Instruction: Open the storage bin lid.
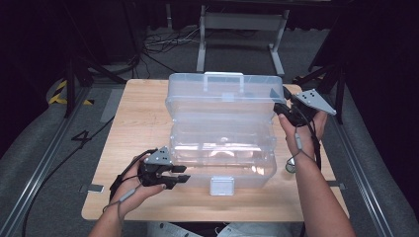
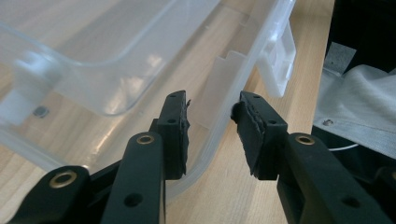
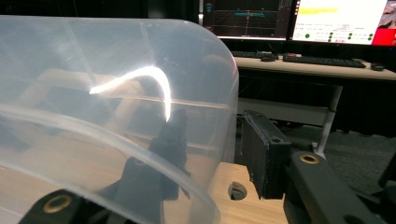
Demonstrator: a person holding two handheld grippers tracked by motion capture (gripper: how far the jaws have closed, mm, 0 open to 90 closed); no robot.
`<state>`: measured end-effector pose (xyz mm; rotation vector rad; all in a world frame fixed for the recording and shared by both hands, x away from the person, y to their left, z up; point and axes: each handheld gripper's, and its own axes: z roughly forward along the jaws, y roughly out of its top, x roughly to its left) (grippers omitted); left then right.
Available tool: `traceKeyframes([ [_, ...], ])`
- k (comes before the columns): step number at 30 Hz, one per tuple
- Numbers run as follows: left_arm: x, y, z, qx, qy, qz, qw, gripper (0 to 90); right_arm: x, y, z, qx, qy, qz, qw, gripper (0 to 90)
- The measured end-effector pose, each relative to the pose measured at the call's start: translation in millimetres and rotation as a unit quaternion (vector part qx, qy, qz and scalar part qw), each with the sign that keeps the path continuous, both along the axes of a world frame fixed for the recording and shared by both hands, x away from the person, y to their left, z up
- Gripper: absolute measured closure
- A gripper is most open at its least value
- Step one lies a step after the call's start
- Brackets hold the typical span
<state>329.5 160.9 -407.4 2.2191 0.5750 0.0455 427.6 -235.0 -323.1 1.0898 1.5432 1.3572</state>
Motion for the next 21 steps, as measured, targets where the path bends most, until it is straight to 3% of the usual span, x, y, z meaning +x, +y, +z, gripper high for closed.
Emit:
traceKeyframes([
  [4, -0.1, -4.3, -1.1, 0.005, -0.004, -0.006, 1.0, 65.9, 1.9, 1.8, 0.8, 0.003, 0.0, -0.006, 1.0, 66.3],
  [9, 0.4, -5.6, -4.9, -0.008, -0.005, -0.007, 0.9999, 66.0, 2.3, 5.1, 2.8, -0.007, 0.001, -0.021, 0.9998, 71.0],
  [21, 2.3, -7.5, -8.9, -0.017, -0.004, -0.014, 0.9998, 66.0, 8.2, 6.8, 6.6, -0.027, 0.008, -0.041, 0.9988, 79.7],
])
